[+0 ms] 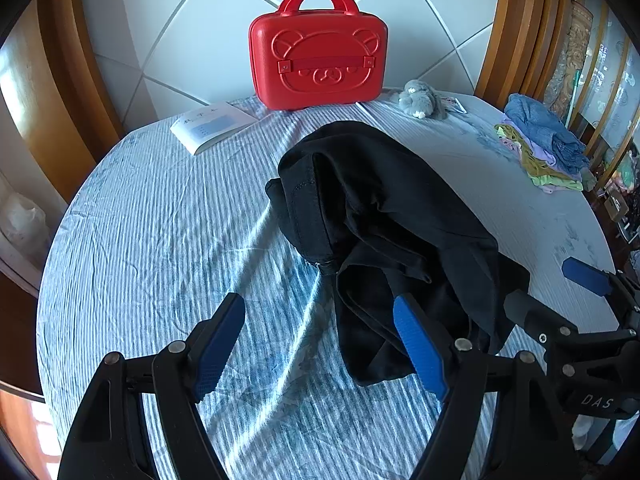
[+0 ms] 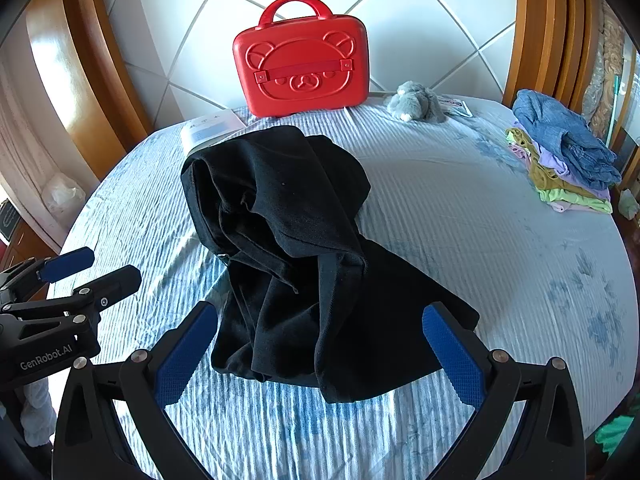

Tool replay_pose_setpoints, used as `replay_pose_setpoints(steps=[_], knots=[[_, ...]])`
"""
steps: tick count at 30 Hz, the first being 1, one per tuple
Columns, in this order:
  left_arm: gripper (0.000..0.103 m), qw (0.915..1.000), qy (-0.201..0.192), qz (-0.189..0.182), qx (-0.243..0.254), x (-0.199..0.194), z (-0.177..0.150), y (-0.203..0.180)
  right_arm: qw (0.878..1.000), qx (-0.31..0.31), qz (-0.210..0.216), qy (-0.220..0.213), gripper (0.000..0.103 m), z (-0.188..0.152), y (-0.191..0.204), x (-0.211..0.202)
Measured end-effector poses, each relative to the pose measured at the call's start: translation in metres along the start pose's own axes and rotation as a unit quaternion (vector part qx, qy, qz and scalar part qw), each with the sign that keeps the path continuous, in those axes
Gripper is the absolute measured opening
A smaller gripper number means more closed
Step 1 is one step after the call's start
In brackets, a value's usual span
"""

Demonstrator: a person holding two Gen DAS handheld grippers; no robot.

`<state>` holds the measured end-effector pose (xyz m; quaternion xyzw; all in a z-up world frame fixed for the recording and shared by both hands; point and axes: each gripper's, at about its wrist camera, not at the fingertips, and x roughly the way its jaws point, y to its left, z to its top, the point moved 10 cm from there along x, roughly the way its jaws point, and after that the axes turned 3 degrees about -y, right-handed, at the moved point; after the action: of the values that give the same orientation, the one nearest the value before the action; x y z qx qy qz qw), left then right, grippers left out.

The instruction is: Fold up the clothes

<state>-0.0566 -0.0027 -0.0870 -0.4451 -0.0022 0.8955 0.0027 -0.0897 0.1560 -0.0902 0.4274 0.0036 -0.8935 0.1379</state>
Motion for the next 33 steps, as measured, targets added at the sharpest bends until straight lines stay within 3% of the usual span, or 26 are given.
replay_pose_setpoints(steps=[33], knots=[[0.078,1.0,0.004,-0.004,0.002,0.0008,0.0017,-0.0007,1.0,-0.001,0.0,0.0,0.103,0.0006,0.001,0.0013]])
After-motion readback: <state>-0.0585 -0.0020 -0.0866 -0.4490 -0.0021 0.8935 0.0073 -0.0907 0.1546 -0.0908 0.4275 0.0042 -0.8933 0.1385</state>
